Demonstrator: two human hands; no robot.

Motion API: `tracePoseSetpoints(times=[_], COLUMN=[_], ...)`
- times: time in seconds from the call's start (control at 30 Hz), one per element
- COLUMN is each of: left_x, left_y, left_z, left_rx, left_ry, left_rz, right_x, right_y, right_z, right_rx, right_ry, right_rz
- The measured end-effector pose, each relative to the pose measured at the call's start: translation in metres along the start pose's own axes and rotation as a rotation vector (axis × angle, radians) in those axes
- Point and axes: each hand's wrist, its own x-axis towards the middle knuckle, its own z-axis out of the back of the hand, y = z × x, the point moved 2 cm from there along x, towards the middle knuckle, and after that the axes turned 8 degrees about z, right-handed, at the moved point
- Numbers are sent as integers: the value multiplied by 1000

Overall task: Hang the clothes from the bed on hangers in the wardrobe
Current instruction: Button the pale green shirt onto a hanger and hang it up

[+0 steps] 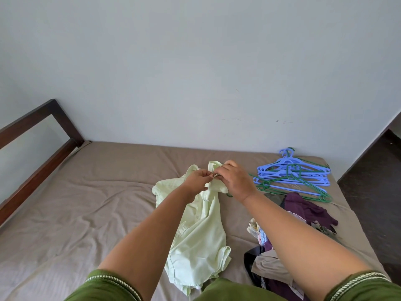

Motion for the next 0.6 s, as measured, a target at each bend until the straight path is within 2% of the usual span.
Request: tracePoseSetpoints(times=[0.13, 0.23, 0.37, 0.6], left_x=[-2, -3, 0, 1], left_y=[-3, -4, -2, 1], left_z=[0, -5, -8, -9], left_rx=[-123, -192, -167, -171], left_ry=[73, 71, -34, -247], left_rz=[2, -38, -121, -203], right_x=[6, 6, 10, 9], right_y=[-2, -6, -8, -11], right_z=[0, -1, -3, -10], right_rx=[-18, 73, 197, 185], right_ry=[-11, -51, -75, -66], right_rz=[35, -58, -158, -255])
